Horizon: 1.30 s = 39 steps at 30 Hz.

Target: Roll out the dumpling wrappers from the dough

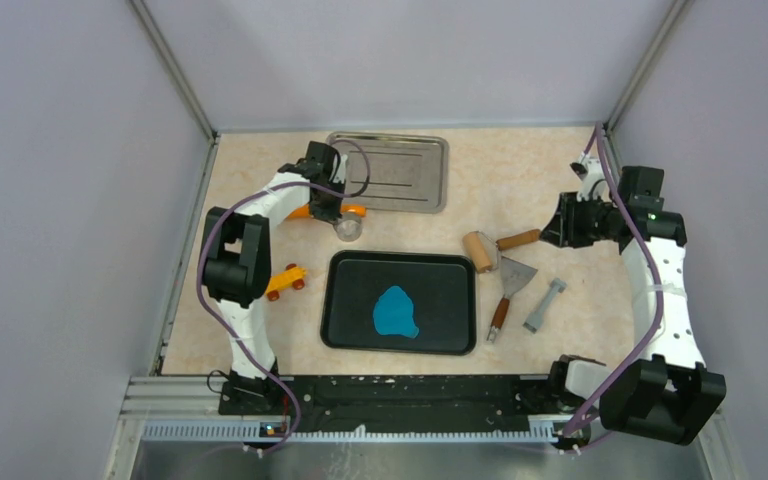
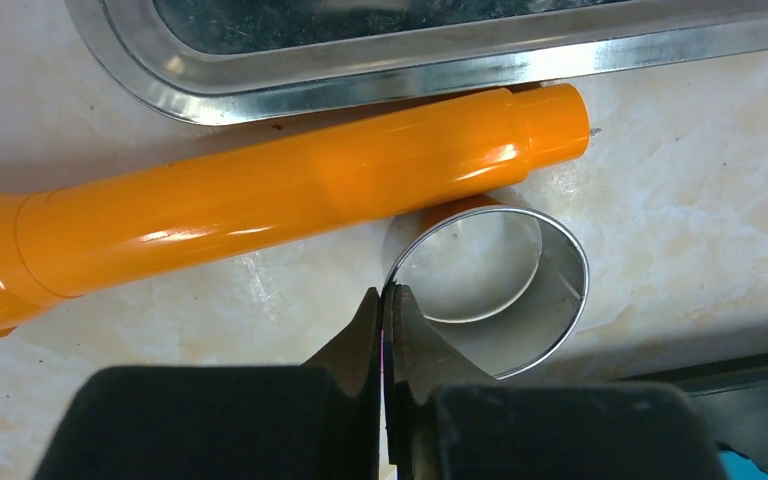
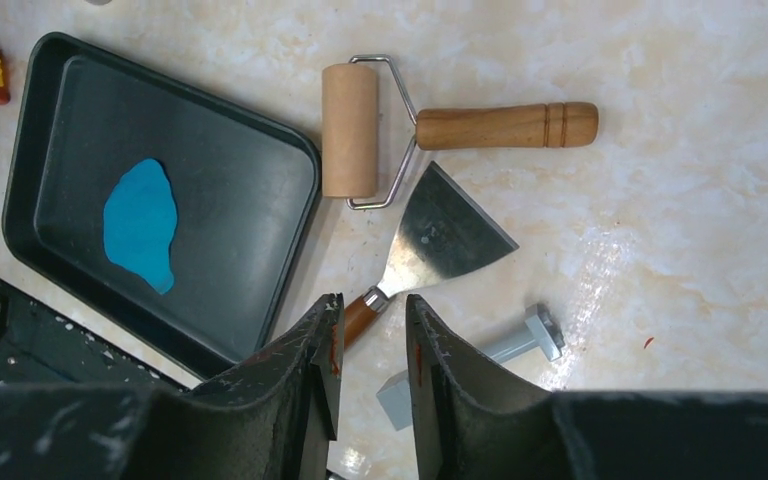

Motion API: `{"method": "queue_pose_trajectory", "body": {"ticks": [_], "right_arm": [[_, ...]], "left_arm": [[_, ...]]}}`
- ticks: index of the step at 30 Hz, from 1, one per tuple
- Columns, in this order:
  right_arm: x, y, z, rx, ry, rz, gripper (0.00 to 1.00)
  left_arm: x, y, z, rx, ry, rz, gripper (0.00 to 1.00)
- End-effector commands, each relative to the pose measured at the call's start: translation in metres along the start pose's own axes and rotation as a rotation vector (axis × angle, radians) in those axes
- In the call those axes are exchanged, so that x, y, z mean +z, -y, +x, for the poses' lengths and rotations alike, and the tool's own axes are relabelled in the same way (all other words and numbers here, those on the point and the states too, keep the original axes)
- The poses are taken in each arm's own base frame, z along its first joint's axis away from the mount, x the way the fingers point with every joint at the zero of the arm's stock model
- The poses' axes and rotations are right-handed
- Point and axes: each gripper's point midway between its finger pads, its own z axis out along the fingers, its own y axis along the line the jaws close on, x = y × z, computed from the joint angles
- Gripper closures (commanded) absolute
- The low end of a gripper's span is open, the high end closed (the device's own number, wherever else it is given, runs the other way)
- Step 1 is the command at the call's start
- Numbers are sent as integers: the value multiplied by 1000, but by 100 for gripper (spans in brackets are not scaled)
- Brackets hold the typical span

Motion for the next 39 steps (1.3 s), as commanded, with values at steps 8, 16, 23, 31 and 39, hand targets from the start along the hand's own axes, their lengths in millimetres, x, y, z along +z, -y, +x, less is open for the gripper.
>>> {"method": "queue_pose_trajectory", "body": {"ticks": [8,16,23,31,39], "right_arm": [[19,-39,-31,-152,32,-116,73],[40,-59,-56,-14,157,-131,76],[73,-118,-7,19,12,-345,74],[85,-114,36,16,-56,-328,72],[84,-112,44,20,-52,-318,71]], "left_arm": [[-94,18,-45,65,233,79,100],[-139,94,16,77,169,476,100],[-156,157,95,255,38,699,100],[-145,192,154,556,-63,736,100],[-112,190,137,563,-46,592,100]]}}
